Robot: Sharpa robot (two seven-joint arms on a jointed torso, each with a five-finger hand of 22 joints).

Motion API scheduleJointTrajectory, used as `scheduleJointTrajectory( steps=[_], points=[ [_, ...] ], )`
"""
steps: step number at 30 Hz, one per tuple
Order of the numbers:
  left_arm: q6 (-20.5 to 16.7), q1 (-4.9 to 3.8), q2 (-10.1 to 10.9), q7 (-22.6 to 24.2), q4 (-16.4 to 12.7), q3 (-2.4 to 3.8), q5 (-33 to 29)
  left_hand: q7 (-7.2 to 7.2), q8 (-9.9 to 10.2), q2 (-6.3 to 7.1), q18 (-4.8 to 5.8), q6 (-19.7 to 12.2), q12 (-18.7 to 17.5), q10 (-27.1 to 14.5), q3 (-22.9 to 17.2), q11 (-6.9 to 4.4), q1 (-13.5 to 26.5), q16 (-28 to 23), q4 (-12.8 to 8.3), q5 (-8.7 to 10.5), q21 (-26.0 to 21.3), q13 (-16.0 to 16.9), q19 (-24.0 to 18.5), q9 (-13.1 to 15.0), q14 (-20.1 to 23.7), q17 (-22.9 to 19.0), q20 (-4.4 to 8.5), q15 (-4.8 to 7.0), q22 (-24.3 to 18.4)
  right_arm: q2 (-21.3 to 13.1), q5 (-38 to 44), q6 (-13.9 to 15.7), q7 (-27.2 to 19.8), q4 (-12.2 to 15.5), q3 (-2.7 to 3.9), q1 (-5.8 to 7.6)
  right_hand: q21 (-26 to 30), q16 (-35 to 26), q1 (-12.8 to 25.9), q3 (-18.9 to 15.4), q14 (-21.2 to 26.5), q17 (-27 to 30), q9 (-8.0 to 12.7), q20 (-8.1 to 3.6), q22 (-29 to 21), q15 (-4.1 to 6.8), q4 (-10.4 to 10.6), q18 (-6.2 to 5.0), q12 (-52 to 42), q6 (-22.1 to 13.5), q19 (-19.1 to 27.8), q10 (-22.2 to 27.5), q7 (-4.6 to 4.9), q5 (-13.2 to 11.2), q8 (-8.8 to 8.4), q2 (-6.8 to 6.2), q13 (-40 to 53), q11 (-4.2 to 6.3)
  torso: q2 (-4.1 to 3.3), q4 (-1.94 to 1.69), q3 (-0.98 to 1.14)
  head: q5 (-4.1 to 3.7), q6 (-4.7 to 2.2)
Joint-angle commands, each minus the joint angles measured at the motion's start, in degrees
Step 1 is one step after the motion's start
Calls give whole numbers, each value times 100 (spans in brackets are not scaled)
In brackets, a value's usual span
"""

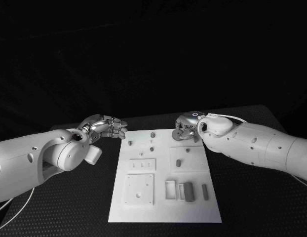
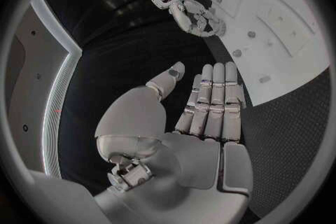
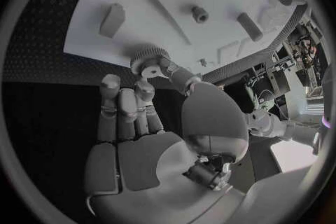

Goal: Assemble the parts on the task board

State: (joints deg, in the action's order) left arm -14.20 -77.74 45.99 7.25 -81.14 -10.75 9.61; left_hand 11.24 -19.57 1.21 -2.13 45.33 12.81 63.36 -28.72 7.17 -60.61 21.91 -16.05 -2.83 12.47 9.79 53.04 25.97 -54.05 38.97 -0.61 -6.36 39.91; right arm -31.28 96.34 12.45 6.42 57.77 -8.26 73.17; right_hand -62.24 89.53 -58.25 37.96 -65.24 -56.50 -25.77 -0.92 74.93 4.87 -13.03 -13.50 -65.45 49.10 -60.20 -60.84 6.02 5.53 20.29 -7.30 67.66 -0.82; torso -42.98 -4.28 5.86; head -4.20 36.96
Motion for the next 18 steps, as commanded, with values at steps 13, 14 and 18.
scheduleJointTrajectory(
  steps=[13, 14, 18],
  points=[
    [-6, -8, -3, 47, -35, 6, 15, 5, 28, -1, -71, 40, -41, 40, 15, -6, 11, -44, -23, -19, -22, 11, 35, -11, -45, 14, -6, -6, 11, 324, 490, 567, 443, 273, 10, 25, -33, 21, -16, 26, -66, 19, -18, -37, 71, 8, 80, -150, -34, 545, -51, 11, 97, -10, 16, -126, -41, 10, -3, -132, -3, 61, -52],
    [-3, -8, -10, 48, -35, 7, 15, 5, 28, -1, -71, 41, -41, 40, 15, -6, 11, -45, -23, -19, -23, 11, 35, -11, -45, 15, -6, -6, 11, 367, 496, 565, 444, 260, 10, 25, -33, 21, -17, 27, -66, 21, -18, -37, 71, 8, 81, -150, -34, 545, -51, 11, 97, -10, 15, -127, -42, 11, -3, -133, -2, 68, -53],
    [-1, -9, -32, 51, -31, 7, 15, 5, 28, -1, -72, 41, -42, 40, 15, -6, 11, -47, -23, -19, -23, 12, 35, -12, -45, 17, -6, -5, 12, 618, 539, 557, 457, 100, 7, 15, -32, 20, -23, 33, -62, 32, -19, -40, 71, 9, 85, -150, -33, 542, -54, 10, 97, -9, 12, -128, -48, 11, -2, -136, 3, 87, -49]
  ],
)
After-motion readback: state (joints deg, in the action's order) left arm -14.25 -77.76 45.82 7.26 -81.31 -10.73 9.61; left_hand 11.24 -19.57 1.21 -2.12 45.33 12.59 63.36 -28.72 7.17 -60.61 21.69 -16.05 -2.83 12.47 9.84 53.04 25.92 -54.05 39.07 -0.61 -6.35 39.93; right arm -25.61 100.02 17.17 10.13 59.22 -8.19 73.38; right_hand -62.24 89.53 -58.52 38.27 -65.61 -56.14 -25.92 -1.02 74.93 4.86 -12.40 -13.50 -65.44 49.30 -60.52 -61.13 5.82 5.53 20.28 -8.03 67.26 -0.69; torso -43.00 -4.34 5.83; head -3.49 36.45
